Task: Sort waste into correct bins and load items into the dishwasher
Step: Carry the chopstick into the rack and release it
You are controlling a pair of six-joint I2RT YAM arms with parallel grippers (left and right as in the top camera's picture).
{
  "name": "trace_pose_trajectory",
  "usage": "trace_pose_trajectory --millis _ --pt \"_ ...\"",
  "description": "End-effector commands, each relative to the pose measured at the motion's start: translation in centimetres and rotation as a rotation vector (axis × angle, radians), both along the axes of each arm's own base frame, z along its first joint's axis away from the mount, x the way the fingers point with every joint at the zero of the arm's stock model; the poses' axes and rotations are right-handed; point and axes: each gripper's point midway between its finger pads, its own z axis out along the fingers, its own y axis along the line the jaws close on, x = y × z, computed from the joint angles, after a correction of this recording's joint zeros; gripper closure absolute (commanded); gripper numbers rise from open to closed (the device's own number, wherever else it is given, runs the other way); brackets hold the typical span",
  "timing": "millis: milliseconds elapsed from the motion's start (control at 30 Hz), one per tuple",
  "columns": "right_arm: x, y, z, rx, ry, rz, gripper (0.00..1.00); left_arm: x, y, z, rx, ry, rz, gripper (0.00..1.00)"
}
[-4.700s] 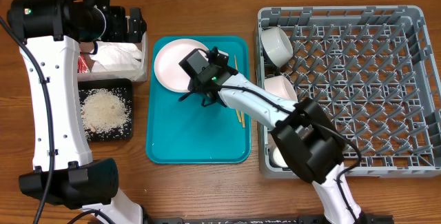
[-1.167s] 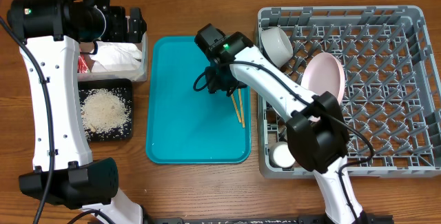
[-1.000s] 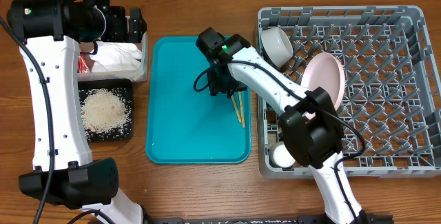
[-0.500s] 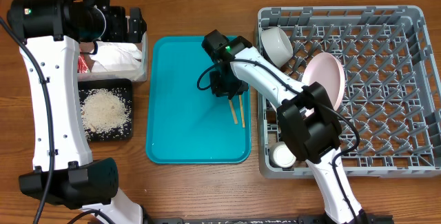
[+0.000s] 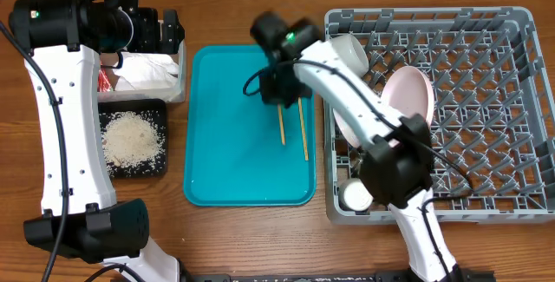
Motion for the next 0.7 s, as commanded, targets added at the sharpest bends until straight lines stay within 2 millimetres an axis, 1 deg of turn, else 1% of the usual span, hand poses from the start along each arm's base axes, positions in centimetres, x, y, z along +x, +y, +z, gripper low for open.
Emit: trace_pose_trajectory --millis 0,33,67,100,133,167,233,267,300,333,433,467,533,567,667 --pt "2.4 -5.3 10.8 -0.007 -0.257 -0.081 0.96 -0.1 0.1 0.5 0.005 -0.015 -0.002 0.00" --pt "2.6 -7.8 12.0 -0.054 -0.282 -0.123 0.96 -0.1 0.1 0.5 0.005 -0.016 -0.002 0.00" --pt "2.9 -10.3 12.5 -0.098 -0.290 -0.167 0.96 -0.1 0.1 0.5 0.005 -0.016 -0.002 0.00" --pt "3.0 -11.8 12.6 -0.123 -0.284 -0.191 0.96 -0.1 0.1 0.5 0.005 -0.016 -0.002 0.00" --pt "3.3 -14.0 12.4 -0.159 -0.270 -0.222 0.96 -0.1 0.1 0.5 0.005 -0.016 -0.002 0.00" --pt "3.6 -15.6 12.1 -0.188 -0.261 -0.235 0.96 -0.1 0.1 0.5 0.006 -0.016 -0.002 0.00" --pt "4.3 -17.8 11.5 -0.224 -0.249 -0.256 0.96 -0.1 0.1 0.5 0.005 -0.016 -0.002 0.00" --pt "4.9 -19.4 10.8 -0.245 -0.240 -0.267 0.96 -0.1 0.1 0.5 0.005 -0.015 -0.002 0.00" --pt "5.2 -20.2 10.4 -0.252 -0.234 -0.274 0.96 -0.1 0.1 0.5 0.005 -0.016 -0.002 0.00" --pt "5.9 -21.7 9.5 -0.264 -0.222 -0.287 0.96 -0.1 0.1 0.5 0.005 -0.016 -0.002 0.00" --pt "6.7 -23.5 8.0 -0.275 -0.210 -0.303 0.95 -0.1 0.1 0.5 0.005 -0.016 -0.002 0.00" --pt "6.7 -23.7 7.8 -0.277 -0.206 -0.308 0.91 -0.1 0.1 0.5 0.005 -0.015 -0.002 0.00" --pt "6.6 -24.0 7.6 -0.280 -0.198 -0.313 0.65 -0.1 0.1 0.5 0.005 -0.015 -0.002 0.00" --pt "6.7 -24.0 7.6 -0.280 -0.202 -0.310 0.58 -0.1 0.1 0.5 0.005 -0.016 -0.002 0.00" --pt "6.7 -23.7 7.7 -0.270 -0.203 -0.288 0.56 -0.1 0.1 0.5 0.005 -0.015 -0.002 0.00"
